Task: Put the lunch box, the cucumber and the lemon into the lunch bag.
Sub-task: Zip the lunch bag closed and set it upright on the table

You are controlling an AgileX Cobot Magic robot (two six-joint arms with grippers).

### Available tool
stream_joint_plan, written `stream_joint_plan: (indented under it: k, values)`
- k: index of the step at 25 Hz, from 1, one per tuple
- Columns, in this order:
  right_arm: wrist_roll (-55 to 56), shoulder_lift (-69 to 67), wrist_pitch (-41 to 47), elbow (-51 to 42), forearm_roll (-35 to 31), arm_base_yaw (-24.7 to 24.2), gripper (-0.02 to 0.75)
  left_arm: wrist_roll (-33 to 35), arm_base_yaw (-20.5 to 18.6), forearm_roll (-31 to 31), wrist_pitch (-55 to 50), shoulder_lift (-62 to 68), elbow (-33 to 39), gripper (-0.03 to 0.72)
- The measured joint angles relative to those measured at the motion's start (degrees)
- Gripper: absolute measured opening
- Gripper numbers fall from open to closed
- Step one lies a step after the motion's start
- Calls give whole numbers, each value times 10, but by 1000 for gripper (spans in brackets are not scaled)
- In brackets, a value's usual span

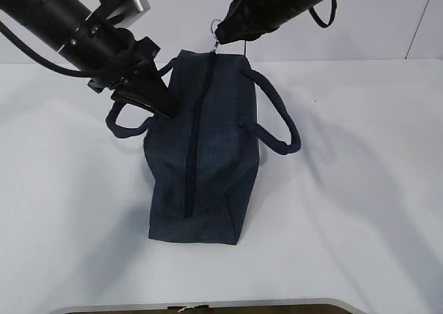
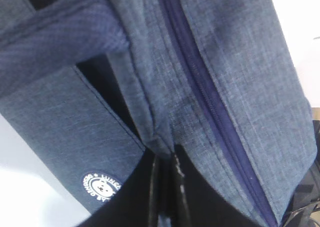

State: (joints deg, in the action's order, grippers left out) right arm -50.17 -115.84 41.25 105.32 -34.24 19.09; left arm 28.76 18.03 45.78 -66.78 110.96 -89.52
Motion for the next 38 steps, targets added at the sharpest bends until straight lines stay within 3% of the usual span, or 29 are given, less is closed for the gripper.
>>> stream_joint_plan:
  k: [12,25,38]
  values:
    - [0,-36,-58,9,3,2,5,-3,17,-27,9,0,-3,-13]
    - [1,-108,-57,79,25,3,5,-3,17,-38,12,0,-3,-13]
    - [1,-132,-60,85,46,3,5,-5,18,-51,11,0,-3,-13]
